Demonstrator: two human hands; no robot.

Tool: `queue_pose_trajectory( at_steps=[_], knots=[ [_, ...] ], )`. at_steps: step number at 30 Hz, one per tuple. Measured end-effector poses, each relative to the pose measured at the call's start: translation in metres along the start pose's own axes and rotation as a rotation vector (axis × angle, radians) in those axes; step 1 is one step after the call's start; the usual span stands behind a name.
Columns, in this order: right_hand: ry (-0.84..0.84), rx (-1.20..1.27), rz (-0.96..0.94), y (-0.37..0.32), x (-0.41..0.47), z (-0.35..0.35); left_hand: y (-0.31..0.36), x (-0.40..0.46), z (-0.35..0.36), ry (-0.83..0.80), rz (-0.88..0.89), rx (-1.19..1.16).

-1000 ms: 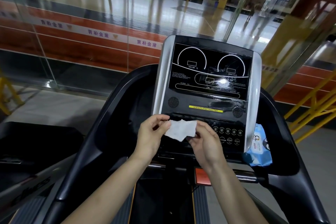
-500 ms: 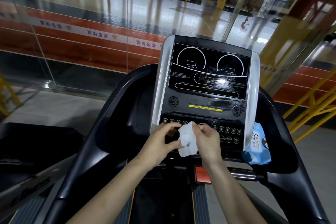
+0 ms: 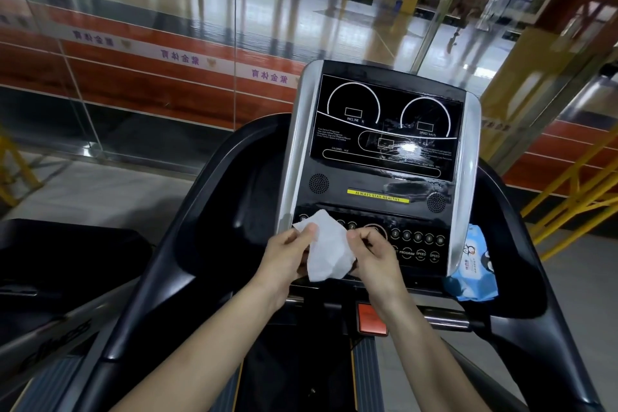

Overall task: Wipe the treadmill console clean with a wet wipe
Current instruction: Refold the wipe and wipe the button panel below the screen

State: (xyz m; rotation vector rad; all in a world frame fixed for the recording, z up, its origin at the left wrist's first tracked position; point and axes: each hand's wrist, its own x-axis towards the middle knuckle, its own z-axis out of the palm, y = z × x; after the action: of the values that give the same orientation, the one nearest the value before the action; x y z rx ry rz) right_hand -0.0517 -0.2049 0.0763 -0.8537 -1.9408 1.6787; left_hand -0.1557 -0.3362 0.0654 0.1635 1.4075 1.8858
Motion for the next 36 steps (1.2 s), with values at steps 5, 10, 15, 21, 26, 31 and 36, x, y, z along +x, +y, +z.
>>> queue_pose_trajectory(
  at_steps=[5,10,15,21,26,31,36],
  knots=[
    [-0.013,0.109,0.031,0.006,0.006,-0.007,-0.002,0.0,0.0,-0.05,0.01,0.011],
    [-0.024,0.091,0.021,0.007,0.004,-0.013,-0.005,0.008,-0.002,0.063,0.234,0.147],
    [-0.008,-0.005,-0.068,0.011,0.002,-0.016,-0.006,0.01,-0.003,0.071,0.364,0.319],
    [-0.098,-0.264,-0.15,0.006,0.003,-0.025,-0.007,0.008,-0.005,0.12,0.437,0.591],
    [-0.05,-0.313,-0.187,0.002,0.005,-0.028,-0.007,0.012,-0.005,0.123,0.45,0.681],
    [-0.111,0.185,0.064,0.006,0.005,-0.023,-0.012,0.017,-0.002,0.044,0.32,0.439],
    [-0.184,0.415,0.277,0.018,0.006,-0.019,-0.02,0.02,-0.002,0.102,0.322,0.342]
  ],
)
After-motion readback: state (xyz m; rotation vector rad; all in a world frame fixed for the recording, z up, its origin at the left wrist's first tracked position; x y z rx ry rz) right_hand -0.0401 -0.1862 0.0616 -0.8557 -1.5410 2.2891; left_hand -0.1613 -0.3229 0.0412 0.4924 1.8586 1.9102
